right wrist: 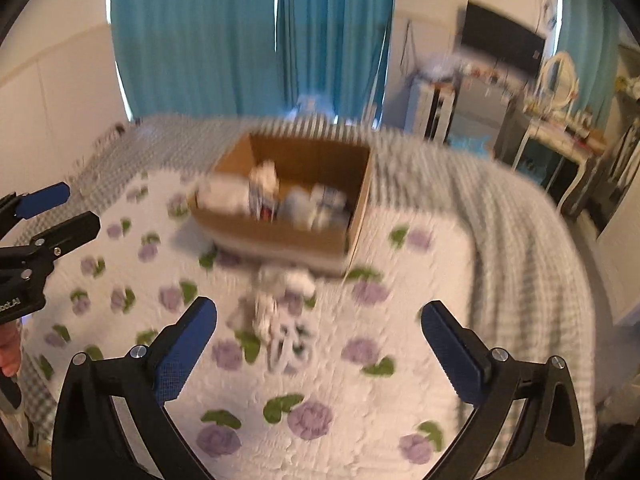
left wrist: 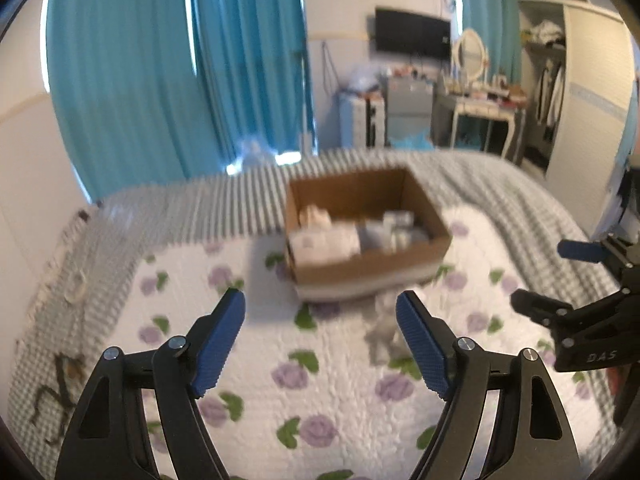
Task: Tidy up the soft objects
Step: 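Withdraw both tools from the box back toward the items, then grasp the white fuzzy pipe-cleaner toy with right tool while left tool grasps a white cloth figure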
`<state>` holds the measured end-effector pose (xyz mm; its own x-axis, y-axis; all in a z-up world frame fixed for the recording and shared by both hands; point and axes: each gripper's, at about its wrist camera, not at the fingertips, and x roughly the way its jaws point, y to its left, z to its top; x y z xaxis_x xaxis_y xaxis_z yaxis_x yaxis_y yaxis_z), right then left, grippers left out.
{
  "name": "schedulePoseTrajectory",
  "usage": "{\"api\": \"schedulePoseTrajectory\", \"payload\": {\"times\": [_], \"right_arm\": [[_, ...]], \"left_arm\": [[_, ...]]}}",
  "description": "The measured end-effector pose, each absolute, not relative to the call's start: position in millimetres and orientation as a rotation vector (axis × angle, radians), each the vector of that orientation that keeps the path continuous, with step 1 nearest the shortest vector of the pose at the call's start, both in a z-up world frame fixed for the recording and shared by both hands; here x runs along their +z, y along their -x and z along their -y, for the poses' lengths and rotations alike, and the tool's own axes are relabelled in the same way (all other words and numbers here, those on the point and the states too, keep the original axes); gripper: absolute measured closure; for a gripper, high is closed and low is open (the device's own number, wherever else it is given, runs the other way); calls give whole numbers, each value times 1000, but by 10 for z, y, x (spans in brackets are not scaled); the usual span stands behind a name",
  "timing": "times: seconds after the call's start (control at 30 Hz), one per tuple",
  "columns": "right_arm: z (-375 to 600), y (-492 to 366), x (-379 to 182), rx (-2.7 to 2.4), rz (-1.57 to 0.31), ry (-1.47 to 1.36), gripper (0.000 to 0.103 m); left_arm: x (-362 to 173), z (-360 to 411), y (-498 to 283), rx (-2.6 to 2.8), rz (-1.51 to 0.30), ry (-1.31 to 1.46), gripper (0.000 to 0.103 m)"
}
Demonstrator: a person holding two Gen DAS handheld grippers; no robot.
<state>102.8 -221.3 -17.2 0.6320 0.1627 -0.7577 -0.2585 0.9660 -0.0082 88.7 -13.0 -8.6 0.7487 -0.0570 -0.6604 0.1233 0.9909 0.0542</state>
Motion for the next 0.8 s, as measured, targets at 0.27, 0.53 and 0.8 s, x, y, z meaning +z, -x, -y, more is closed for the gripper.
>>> {"api": "schedulePoseTrajectory", "payload": {"times": [0.27, 0.53, 0.8], "right_arm": [[2220, -1390, -1131, 266, -1025, 109, 4], [2111, -1643, -1633, 319, -1123, 106, 35], [2090, -1605, -1536, 379, -1092, 91, 77]], "left_arm": [[-914, 186, -1165, -99, -869, -85, 24], [-1357, 160, -1363, -114, -958, -88, 24], [-1384, 190, -1360, -125, -983, -84, 24]]}}
